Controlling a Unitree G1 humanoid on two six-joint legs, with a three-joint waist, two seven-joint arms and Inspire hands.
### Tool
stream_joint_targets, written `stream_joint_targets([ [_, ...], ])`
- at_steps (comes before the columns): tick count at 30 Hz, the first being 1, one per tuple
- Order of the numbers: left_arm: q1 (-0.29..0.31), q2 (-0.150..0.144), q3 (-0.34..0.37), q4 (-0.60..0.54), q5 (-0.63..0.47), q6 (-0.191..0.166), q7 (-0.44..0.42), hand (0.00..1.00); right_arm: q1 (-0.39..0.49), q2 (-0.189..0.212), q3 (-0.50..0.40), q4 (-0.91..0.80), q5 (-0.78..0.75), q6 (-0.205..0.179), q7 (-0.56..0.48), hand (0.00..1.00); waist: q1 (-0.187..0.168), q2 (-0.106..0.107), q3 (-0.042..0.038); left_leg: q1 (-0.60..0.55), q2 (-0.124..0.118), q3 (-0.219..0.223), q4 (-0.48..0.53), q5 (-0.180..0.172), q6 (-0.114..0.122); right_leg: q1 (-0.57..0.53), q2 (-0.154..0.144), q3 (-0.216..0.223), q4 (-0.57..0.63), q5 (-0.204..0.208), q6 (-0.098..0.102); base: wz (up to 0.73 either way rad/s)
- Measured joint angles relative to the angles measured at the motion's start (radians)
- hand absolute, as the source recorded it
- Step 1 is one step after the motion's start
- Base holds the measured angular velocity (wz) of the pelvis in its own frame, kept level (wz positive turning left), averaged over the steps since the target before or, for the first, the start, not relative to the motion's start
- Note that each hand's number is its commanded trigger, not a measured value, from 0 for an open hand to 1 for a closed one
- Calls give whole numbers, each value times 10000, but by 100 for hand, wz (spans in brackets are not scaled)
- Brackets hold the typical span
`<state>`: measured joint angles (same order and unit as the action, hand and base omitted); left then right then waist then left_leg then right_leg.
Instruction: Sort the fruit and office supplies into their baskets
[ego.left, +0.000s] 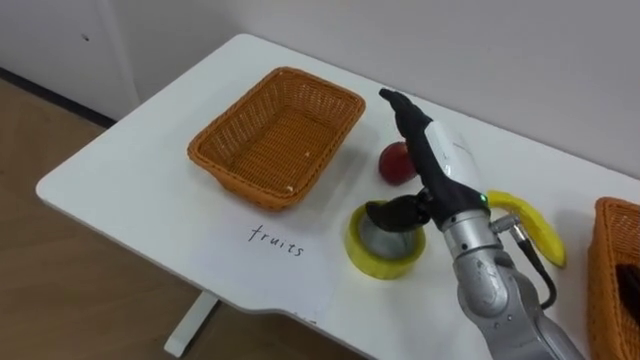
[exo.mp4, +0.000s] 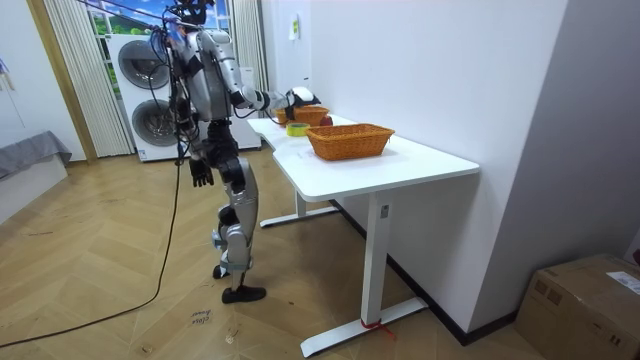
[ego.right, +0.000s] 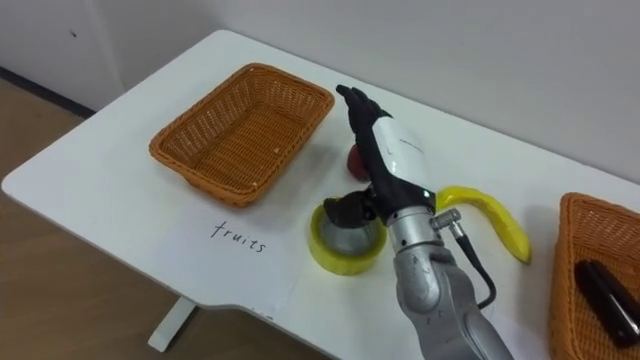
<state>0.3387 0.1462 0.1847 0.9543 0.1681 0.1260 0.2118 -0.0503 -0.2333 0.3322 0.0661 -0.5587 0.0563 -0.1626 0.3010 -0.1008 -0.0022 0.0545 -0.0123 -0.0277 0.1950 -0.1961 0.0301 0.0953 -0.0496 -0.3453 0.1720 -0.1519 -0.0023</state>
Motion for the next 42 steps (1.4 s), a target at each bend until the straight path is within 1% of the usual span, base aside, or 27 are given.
stream_joint_targets([
  [2,9,-12,75,-18,0,2,-10,0,46,-11,3,601,4,190,482,0,-5,-23,13,12,-2,-3,0,-5,6,11,-2,21,0,4,6,0],
  [4,32,0,77,-22,0,42,-12,0,48,-54,-49,637,-17,285,549,0,-53,-23,13,7,-3,-18,0,-16,13,8,-1,25,0,4,6,0],
  [7,8,0,73,-35,2,77,-90,0,37,-70,-98,766,-6,294,627,0,-77,-26,15,2,-10,-19,1,-17,12,-1,2,32,-6,4,6,0],
  [10,14,3,72,-144,1,215,-216,0,-7,-80,-112,765,-9,322,795,0,-29,-28,16,-19,-11,7,2,-16,12,-40,4,15,-13,4,6,0],
  [14,26,0,67,-258,0,310,-296,0,-49,-87,-193,766,-10,345,925,0,10,-32,17,-89,-18,26,17,-14,11,-98,10,17,-37,3,7,0],
  [19,23,4,77,-327,3,407,-404,0,-58,-89,-207,772,-22,546,1104,0,52,-32,17,-85,-21,78,16,-15,13,-101,26,64,-58,1,9,-1],
  [27,55,3,80,-429,8,557,-461,0,-85,-91,-227,939,-20,556,1137,0,50,-31,17,-78,-14,29,32,-15,11,-79,31,46,-35,2,8,0],
  [31,85,4,83,-660,26,622,-461,0,-90,-81,-338,977,-20,572,1362,0,69,-37,21,-81,-32,20,37,-15,10,-79,21,44,-34,2,6,0],
  [34,199,2,90,-996,22,753,-464,0,-180,-80,-403,963,-18,761,1735,0,92,-62,32,-97,-64,12,37,-14,11,-128,16,118,-51,-12,13,0],
  [36,285,21,88,-1245,64,816,-464,0,-232,-82,-415,1040,-56,795,1979,0,49,-91,30,-97,-89,-30,38,-13,14,-146,6,119,-74,-32,31,3],
  [37,284,31,93,-1326,248,873,-466,0,-287,-89,-437,1043,-50,890,2146,0,47,-126,26,-94,-100,-52,39,-13,15,-146,-3,113,-98,-49,37,6],
  [38,264,69,93,-1326,397,892,-479,0,-358,-89,-459,1049,-48,979,2357,0,52,-182,25,-96,-100,-63,39,-12,15,-126,6,110,-152,-48,36,4],
  [39,259,89,94,-1341,433,915,-483,0,-382,-89,-474,1057,-47,992,2465,0,54,-222,24,-99,-100,-66,38,-12,15,-116,15,110,-182,-46,35,0],
  [40,268,118,107,-1389,430,957,-499,0,-416,-90,-488,1070,3,1011,2649,0,93,-307,13,-97,-97,-71,39,-12,15,-107,22,107,-194,-43,35,0],
  [41,266,141,117,-1418,429,996,-527,0,-497,-90,-490,1120,90,1105,2858,0,109,-383,13,-80,-91,-65,47,-13,16,-86,30,103,-190,-39,35,0],
  [42,249,150,124,-1419,430,1024,-547,0,-500,-93,-494,1183,101,1120,2943,0,108,-421,8,-77,-88,-66,51,-15,17,-71,36,88,-185,-33,36,0],
])
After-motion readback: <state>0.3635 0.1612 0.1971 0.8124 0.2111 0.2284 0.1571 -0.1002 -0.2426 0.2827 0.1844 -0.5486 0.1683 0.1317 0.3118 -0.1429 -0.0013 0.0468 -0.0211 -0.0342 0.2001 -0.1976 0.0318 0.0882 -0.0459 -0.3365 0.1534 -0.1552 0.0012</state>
